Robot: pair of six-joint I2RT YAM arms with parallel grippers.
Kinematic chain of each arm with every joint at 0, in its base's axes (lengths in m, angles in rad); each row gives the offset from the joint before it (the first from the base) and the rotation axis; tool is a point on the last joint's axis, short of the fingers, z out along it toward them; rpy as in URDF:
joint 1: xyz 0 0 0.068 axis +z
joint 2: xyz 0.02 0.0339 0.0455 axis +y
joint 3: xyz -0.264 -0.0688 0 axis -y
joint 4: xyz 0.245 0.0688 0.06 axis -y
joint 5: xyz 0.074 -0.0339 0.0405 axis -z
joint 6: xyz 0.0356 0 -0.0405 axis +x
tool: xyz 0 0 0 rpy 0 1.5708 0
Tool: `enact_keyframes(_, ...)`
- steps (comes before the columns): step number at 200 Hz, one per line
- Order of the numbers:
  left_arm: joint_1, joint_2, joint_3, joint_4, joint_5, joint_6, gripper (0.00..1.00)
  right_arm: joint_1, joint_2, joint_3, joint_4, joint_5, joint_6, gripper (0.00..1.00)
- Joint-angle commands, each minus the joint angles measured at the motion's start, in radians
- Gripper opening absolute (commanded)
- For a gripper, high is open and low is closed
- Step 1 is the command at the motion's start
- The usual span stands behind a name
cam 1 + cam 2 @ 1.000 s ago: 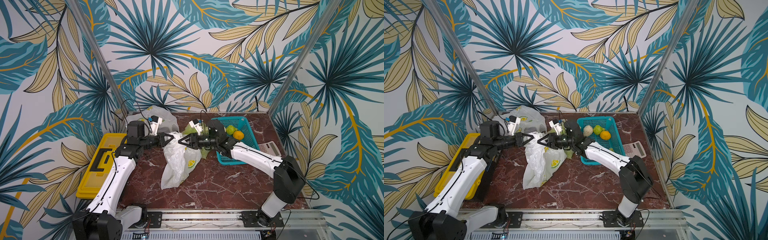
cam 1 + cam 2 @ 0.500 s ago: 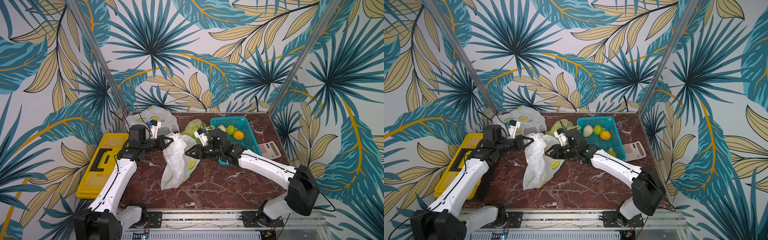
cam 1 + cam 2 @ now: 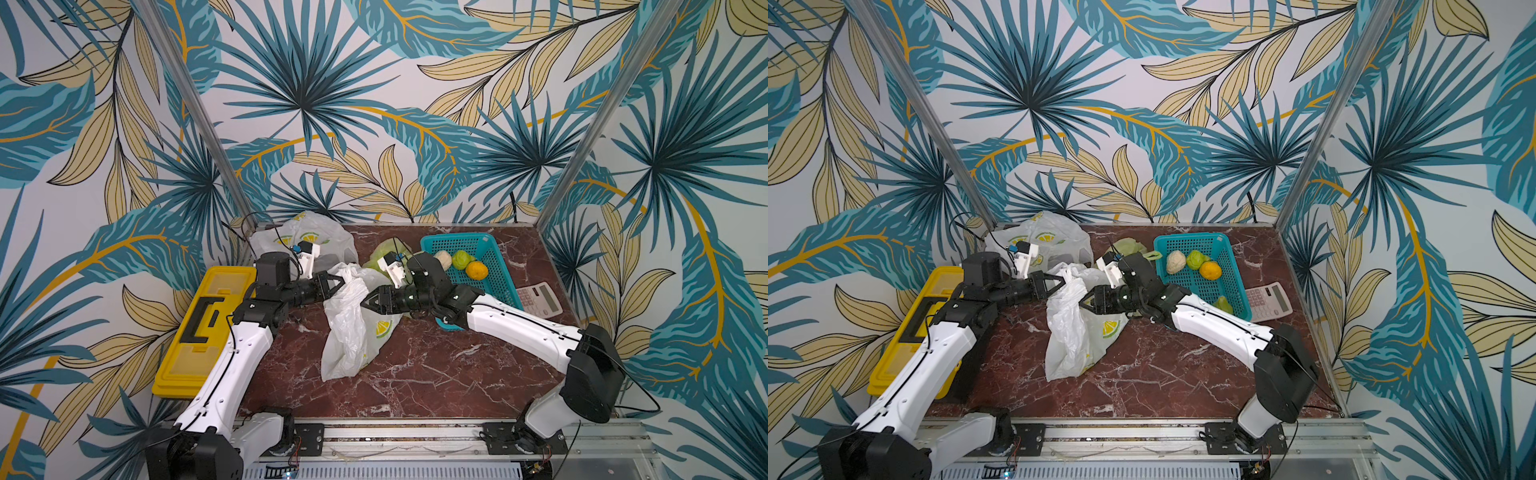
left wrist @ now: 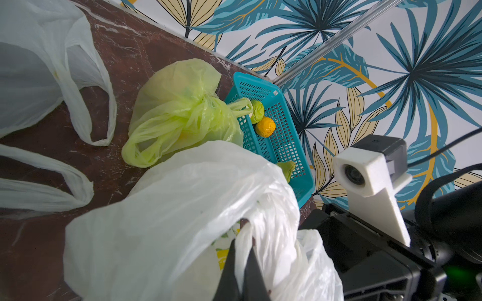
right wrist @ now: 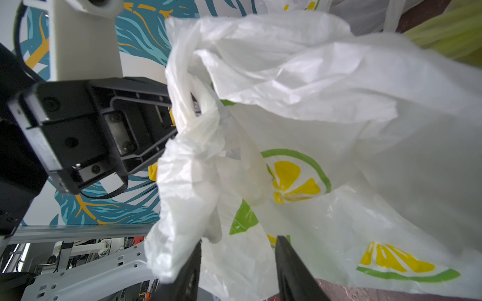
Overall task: Place the pears into plastic bags & tie knots
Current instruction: Tie the plastic bag at the center of the board.
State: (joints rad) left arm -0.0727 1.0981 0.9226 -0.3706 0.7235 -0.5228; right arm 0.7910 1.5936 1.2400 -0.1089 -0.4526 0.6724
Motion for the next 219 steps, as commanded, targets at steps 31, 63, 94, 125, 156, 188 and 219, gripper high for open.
enact_keyframes(31, 0.008, -0.013, -0.009, 0.036, -0.005, -0.012, 0.0, 0.038, -0.048, -0.007, -0.17, 0.073, -0.105, 0.48)
enact_keyframes(63, 0.005, -0.016, -0.016, 0.038, -0.009, -0.019, 0.0, 0.061, 0.0, 0.049, -0.155, 0.08, -0.099, 0.54)
enact_keyframes(94, -0.009, -0.026, -0.029, 0.055, -0.013, -0.04, 0.0, 0.076, 0.056, 0.113, -0.152, 0.141, -0.084, 0.57)
enact_keyframes(125, -0.011, -0.033, -0.039, 0.059, -0.017, -0.042, 0.0, 0.079, 0.075, 0.135, -0.122, 0.152, -0.062, 0.57)
enact_keyframes(156, -0.01, -0.033, -0.043, 0.064, -0.009, -0.04, 0.0, 0.08, 0.053, 0.122, -0.175, 0.18, -0.11, 0.57)
enact_keyframes(188, -0.006, -0.036, -0.062, 0.07, -0.016, -0.044, 0.0, 0.076, 0.049, 0.151, -0.248, 0.168, -0.171, 0.54)
enact_keyframes(219, 0.002, -0.033, -0.067, 0.077, -0.012, -0.059, 0.0, 0.073, -0.035, 0.06, -0.225, 0.142, -0.198, 0.46)
